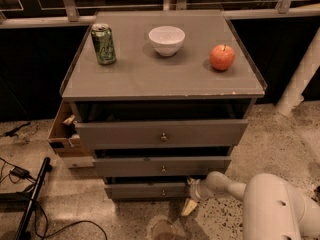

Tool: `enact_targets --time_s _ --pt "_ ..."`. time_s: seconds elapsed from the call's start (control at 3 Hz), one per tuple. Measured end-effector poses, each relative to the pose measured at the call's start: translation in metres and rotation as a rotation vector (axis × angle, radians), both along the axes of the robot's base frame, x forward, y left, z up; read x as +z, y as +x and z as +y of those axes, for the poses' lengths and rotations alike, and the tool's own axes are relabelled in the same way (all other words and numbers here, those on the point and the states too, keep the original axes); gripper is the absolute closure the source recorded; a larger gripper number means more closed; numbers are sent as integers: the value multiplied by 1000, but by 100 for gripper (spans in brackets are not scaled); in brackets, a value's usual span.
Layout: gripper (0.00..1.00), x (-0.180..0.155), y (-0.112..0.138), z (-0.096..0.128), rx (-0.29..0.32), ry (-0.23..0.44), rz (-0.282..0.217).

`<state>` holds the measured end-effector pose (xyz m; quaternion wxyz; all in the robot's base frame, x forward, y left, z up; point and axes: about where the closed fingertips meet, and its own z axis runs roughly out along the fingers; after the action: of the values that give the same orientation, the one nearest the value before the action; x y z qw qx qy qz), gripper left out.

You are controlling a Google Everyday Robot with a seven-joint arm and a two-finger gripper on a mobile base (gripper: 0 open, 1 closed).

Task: Open bottom drawer

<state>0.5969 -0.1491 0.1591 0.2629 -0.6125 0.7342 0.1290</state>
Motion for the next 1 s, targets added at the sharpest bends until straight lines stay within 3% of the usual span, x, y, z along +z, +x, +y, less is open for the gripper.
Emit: enact_targets --time_s 1.0 --pt "0 9 -42 -35 -8 -41 156"
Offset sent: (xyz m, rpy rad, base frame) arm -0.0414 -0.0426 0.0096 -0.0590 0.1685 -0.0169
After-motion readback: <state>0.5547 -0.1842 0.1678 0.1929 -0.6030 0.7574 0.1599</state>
